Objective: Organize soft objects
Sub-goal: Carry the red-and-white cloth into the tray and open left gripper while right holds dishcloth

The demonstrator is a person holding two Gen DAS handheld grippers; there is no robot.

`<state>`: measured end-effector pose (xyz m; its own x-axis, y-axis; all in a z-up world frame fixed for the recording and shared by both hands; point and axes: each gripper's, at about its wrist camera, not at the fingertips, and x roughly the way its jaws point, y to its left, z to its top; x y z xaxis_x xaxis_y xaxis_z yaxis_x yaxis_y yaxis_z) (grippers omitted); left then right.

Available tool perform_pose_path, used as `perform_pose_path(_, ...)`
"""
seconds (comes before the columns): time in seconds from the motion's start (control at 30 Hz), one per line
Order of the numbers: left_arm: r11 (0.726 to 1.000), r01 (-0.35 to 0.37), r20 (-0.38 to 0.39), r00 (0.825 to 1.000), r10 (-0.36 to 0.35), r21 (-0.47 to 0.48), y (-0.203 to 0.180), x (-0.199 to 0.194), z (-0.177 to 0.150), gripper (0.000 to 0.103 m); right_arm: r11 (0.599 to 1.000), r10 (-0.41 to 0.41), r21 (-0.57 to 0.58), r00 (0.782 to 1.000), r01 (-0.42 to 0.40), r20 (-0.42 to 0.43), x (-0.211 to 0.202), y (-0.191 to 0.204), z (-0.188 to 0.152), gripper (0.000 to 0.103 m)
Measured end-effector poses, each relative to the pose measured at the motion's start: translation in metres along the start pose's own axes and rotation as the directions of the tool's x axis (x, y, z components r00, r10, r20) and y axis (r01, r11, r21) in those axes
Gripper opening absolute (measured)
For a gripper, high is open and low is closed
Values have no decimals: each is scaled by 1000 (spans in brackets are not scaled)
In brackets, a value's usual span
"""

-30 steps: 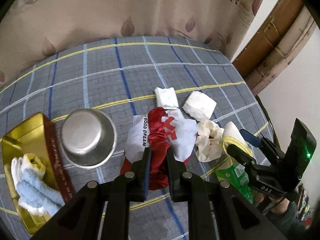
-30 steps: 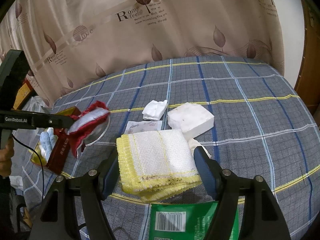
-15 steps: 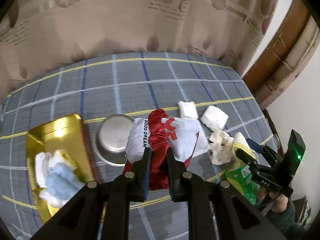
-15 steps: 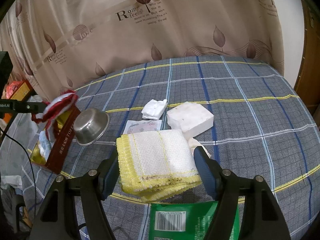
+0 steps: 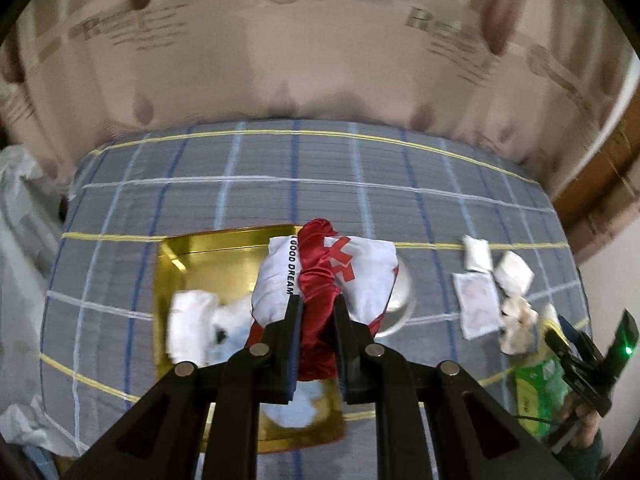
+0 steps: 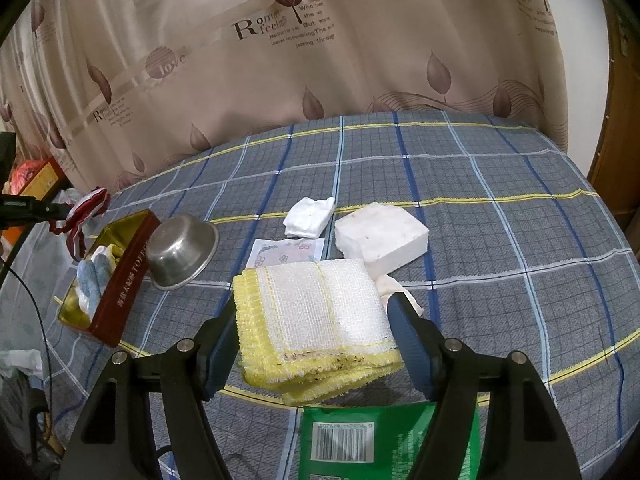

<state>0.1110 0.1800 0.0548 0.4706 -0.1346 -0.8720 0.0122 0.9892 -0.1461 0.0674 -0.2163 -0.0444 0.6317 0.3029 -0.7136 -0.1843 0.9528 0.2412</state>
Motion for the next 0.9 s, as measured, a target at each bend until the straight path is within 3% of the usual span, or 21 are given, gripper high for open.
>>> perform_pose_path(0.37,990,-105,-37,994,102,-98,65,28,5,15,1000,-3,2,1000,3,-6,2,0,-1,68)
perform_pose_path(0.9,975,-104,-122,989,82,-196,103,82,-1,16,1000,-13,-3,1000,13,-16,5,2,-1,68)
